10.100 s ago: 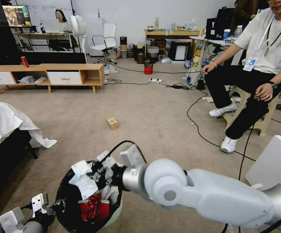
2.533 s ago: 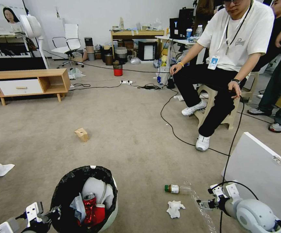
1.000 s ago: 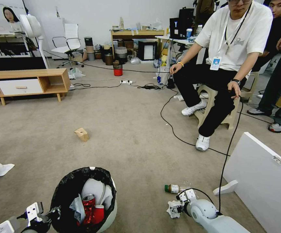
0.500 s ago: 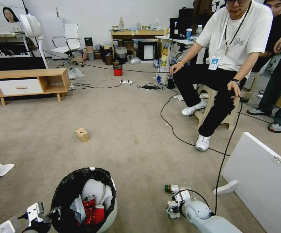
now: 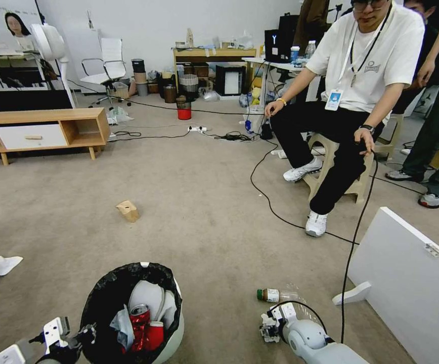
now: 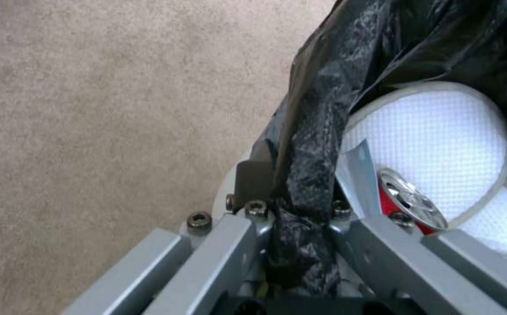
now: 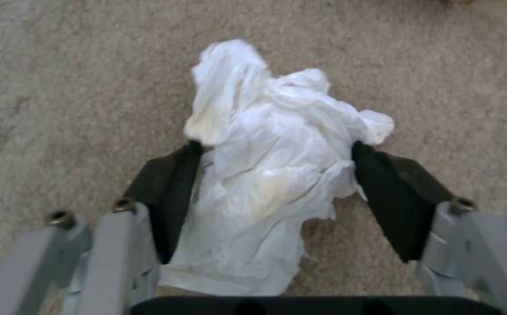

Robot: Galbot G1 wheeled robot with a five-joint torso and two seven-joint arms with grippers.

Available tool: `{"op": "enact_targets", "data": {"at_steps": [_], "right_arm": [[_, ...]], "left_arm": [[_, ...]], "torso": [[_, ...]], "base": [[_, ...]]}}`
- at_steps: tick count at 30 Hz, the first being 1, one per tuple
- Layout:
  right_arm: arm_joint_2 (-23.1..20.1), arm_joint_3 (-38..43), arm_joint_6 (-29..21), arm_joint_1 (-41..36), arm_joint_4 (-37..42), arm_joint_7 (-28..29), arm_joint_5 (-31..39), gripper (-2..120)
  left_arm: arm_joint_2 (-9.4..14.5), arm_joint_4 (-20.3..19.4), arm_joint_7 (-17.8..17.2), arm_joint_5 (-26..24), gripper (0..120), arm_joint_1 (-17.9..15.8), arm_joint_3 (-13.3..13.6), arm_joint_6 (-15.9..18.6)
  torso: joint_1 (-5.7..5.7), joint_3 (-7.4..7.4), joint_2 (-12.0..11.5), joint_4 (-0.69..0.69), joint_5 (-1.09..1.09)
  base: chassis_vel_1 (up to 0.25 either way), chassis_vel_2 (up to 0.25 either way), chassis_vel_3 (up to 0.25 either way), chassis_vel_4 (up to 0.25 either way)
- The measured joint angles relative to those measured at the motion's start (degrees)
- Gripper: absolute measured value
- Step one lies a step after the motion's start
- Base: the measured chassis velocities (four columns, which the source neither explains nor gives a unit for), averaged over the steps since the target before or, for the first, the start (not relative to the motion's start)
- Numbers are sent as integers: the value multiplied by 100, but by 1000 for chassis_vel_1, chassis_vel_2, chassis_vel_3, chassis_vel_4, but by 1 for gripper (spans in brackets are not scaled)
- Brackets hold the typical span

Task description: Pick up the trash bin and place the garbage on the floor into it.

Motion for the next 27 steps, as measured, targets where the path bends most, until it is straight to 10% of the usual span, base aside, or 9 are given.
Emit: {"op": "enact_targets", "data": {"at_steps": [20,27], "right_arm": [[-521,-27,-144,-290,693,251,171,3],[-745,-22,-141,-379,1152,356,335,0]], "left_arm": [[0,-6,-21,12,2,-39,40,4],[-5,-17,-39,15,2,-52,66,12]], "torso": [[2,3,-5,-12,-9],[3,3,-4,-9,-6]], "base": [[0,0,0,0],[0,0,0,0]]}}
